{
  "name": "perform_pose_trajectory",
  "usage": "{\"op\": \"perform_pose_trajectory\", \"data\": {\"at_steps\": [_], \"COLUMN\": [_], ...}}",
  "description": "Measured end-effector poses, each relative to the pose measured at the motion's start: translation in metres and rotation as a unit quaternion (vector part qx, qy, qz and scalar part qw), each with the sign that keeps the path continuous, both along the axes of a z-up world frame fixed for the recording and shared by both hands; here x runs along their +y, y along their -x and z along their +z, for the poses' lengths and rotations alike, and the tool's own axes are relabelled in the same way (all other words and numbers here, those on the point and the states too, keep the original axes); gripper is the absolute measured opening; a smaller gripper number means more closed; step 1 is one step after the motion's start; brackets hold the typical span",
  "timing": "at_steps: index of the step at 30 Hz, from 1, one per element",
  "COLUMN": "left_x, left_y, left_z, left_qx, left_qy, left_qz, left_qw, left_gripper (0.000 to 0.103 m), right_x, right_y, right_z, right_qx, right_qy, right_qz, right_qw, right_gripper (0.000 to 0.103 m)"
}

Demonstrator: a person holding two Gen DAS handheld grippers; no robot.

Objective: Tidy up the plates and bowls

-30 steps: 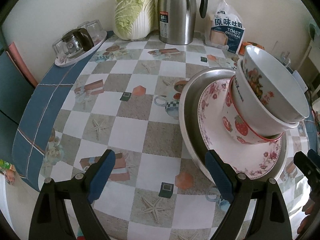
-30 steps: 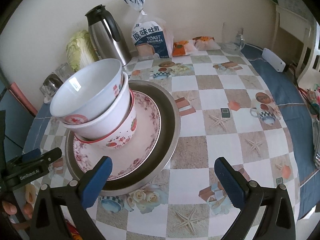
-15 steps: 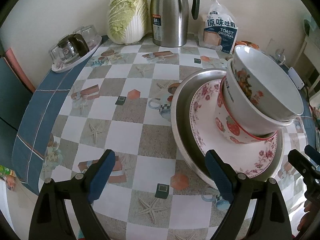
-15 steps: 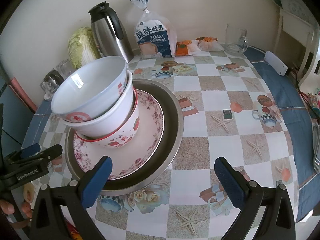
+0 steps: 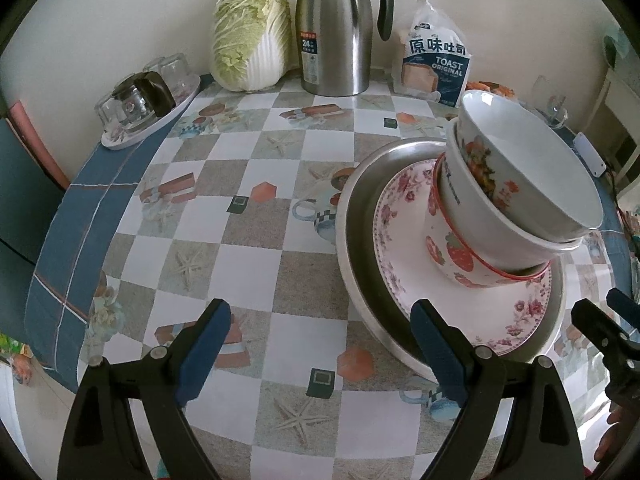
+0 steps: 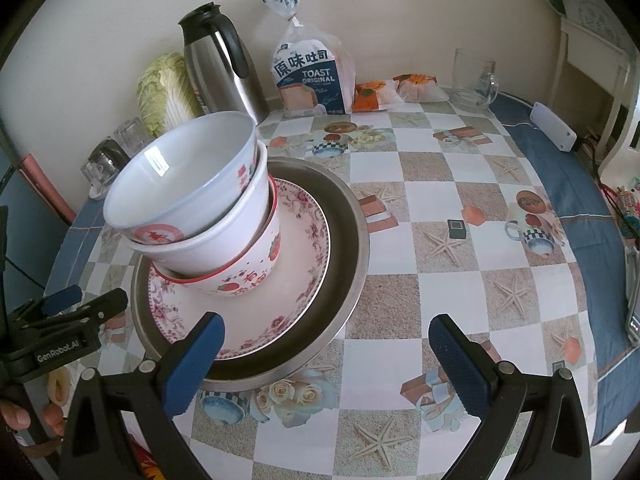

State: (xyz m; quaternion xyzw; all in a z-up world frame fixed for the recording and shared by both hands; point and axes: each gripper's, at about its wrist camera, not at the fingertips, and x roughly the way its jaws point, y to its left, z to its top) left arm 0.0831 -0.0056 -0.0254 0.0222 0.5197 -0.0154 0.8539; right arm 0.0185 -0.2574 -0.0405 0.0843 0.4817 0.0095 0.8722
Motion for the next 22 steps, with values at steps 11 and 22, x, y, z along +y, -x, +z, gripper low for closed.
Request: {"op": "perform_pose_trajectory", "data": {"at_steps": [11, 22], "left_x": [-0.001, -0.0012], "left_y": [-0.0003, 0.004], "left_z": [-0.0019, 0.0025], "left_qx": [0.003, -0.011], "left_qy": [-0.012, -0.024], "left_qz": [0.001, 0.003], "left_qw": [0.9999, 0.9996], "left_gripper": [0.092, 0.092], "right_x": [0.0011, 0.001], "right_y": [-0.0003, 0.0001], "right_z": [0.0008, -0.0006], "right_qx": [0.0, 0.001], "right_qy": [0.0, 0.0], "right_qz": [0.002, 0.003], "right_qw": [1.0, 1.0], "right_gripper": [0.103, 0.103]}}
